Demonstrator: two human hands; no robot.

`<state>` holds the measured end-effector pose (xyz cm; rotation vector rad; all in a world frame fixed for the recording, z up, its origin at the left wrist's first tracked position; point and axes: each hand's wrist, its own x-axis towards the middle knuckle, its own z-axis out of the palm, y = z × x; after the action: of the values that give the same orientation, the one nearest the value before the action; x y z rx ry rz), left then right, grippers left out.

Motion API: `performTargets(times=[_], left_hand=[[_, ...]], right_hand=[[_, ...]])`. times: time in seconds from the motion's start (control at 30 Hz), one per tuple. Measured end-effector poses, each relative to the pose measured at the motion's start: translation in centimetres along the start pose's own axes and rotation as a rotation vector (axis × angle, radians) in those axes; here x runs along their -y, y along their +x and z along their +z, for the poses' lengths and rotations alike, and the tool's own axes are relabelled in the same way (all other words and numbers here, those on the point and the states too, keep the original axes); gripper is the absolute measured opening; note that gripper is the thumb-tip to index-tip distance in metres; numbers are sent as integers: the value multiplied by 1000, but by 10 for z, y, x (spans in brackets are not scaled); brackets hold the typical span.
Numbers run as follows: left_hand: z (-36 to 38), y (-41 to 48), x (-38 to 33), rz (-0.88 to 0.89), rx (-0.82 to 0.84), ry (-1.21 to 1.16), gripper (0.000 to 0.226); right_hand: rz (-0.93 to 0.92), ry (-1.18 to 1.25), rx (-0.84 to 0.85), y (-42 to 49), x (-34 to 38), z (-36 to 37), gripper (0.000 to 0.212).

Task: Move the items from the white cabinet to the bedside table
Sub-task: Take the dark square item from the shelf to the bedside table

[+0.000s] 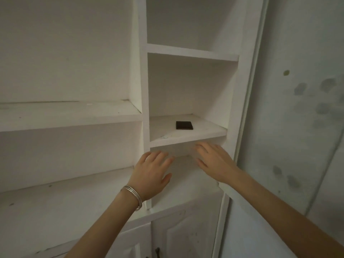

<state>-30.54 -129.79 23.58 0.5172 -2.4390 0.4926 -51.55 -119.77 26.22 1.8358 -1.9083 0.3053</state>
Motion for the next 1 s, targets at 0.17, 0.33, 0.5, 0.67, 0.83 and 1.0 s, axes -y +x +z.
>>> performTargets(times=[0.17,0.33,0.5,0.67,0.83,1.0], left_hand=[[23,39,6,-57,-6,42,48],[36,74,15,-146,0,87,48],[49,86,20,-198,42,129,49],[55,93,20,-234,48,130,49],[62,101,20,-224,58,125,50],[69,102,22,-201,43,133,49]], right_hand=[[-44,45,-12,55,-42,17,48],[-60,60,82,111,-83,41,61],[-85,103,189,136,-106,64,61],[-175,190,102,135,-111,71,56],[-194,277,10,139,-116,81,54],[-46,333,247,157,-119,91,66]])
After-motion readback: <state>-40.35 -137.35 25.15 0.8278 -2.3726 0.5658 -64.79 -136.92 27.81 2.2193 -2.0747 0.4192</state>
